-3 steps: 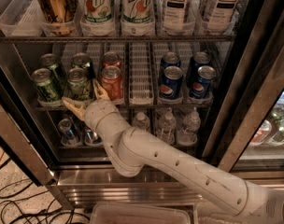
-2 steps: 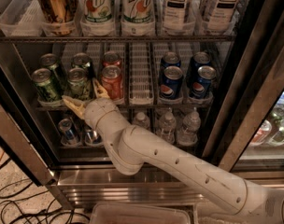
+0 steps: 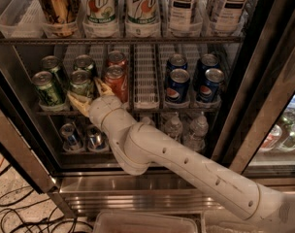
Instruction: Pick green can from middle shelf of fridge
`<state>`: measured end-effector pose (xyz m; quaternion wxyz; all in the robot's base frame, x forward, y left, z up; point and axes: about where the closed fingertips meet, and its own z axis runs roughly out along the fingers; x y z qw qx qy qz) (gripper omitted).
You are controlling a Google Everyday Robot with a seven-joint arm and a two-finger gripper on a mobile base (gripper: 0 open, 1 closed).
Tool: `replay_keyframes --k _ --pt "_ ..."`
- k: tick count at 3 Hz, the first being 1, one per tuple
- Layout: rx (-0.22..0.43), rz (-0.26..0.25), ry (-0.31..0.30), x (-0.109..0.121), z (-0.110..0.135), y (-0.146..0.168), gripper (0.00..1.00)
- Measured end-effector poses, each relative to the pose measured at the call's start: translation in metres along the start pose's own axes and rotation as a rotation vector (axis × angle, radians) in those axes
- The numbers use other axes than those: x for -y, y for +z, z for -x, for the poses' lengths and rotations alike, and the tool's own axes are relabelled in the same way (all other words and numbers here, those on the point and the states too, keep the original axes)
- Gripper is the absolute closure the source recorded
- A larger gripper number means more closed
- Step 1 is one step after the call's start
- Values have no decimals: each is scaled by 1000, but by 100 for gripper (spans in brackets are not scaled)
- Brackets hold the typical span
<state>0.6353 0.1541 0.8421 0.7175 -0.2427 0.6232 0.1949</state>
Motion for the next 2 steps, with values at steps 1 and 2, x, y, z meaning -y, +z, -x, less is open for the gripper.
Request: replay_keyframes --k 1,2 --pt "0 0 0 0 0 0 69" --pt "0 0 0 0 0 0 92"
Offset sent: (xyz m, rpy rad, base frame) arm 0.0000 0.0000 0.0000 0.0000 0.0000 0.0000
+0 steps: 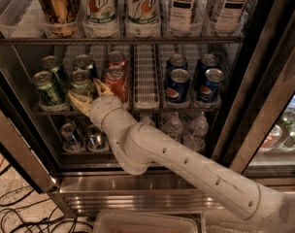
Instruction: Pick green can from middle shelf of fridge
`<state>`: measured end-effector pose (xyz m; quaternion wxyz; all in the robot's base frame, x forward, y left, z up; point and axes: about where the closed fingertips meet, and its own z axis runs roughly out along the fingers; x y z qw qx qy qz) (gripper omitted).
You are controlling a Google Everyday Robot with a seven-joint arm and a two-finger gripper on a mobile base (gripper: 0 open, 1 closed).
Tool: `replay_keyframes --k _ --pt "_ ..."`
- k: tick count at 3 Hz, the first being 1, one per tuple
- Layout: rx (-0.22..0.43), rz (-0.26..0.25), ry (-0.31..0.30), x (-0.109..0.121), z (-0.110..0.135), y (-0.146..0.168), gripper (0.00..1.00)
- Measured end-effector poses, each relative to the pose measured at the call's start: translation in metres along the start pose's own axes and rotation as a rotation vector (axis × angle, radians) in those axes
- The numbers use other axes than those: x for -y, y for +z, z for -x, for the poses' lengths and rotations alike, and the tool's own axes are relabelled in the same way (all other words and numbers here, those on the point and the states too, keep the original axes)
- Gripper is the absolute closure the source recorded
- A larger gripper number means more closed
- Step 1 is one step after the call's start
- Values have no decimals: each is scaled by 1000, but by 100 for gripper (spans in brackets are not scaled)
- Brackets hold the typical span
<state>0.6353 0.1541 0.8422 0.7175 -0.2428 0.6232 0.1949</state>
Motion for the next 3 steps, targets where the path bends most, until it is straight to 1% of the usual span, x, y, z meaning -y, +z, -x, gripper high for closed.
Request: replay_keyframes --k 1,2,3 --pt "-2 5 -4 -1 6 -3 100" --pt "1 21 1 0 29 -17 100" --pt "12 49 -14 1 57 -31 100"
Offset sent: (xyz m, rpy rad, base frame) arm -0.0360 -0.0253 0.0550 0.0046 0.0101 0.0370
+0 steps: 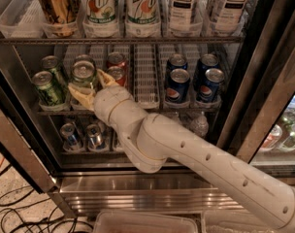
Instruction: Pick green can from middle shelf of fridge
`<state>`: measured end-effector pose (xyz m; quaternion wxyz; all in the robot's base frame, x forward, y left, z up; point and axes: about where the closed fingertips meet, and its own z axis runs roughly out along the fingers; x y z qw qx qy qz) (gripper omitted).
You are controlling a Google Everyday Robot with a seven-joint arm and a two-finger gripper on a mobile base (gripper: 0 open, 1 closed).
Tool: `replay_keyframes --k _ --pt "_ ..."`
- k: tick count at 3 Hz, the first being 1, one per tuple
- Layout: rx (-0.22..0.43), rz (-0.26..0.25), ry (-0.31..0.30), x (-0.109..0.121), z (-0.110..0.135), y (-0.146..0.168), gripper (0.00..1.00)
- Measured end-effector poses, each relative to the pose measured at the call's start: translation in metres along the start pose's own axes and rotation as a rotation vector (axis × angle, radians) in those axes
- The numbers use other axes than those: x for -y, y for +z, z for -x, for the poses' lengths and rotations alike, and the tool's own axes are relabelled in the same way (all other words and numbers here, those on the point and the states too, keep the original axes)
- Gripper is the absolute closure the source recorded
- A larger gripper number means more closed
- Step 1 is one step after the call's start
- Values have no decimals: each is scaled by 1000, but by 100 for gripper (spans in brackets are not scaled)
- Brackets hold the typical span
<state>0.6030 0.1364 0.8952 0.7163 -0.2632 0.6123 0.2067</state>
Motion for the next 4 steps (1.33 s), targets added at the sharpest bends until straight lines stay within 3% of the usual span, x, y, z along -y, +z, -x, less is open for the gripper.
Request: replay_keyframes --k 1,2,4 --pt "0 49 -16 -3 18 -12 100" --pt "-30 127 -6 -9 22 -35 100" --pt "-130 286 118 -27 -6 -98 100"
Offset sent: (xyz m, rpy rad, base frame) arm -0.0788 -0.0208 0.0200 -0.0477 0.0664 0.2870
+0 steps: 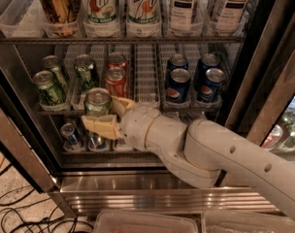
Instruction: Pick green can from middle shelf of fridge
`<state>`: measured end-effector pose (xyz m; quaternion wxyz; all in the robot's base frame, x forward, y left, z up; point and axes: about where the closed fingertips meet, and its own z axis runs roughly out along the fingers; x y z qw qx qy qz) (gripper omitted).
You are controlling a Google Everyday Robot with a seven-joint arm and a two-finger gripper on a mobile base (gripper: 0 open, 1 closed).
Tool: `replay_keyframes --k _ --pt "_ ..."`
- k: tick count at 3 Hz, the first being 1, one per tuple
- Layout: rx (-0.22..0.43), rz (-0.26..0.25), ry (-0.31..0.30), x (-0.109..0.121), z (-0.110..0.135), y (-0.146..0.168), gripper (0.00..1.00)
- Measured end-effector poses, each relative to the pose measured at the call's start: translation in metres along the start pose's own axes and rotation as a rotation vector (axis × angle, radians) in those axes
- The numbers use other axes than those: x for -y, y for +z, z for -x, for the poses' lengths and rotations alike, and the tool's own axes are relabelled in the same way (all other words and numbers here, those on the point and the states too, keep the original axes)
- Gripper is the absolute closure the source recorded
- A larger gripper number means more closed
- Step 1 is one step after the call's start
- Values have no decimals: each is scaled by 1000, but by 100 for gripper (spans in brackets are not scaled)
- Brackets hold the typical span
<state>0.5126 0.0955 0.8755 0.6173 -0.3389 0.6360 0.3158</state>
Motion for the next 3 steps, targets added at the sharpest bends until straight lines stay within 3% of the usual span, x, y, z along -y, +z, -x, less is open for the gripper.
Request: replay_keyframes --k 1,3 --pt "-3 89 96 -9 -11 -23 100" --pt "10 294 187 -23 19 -62 100"
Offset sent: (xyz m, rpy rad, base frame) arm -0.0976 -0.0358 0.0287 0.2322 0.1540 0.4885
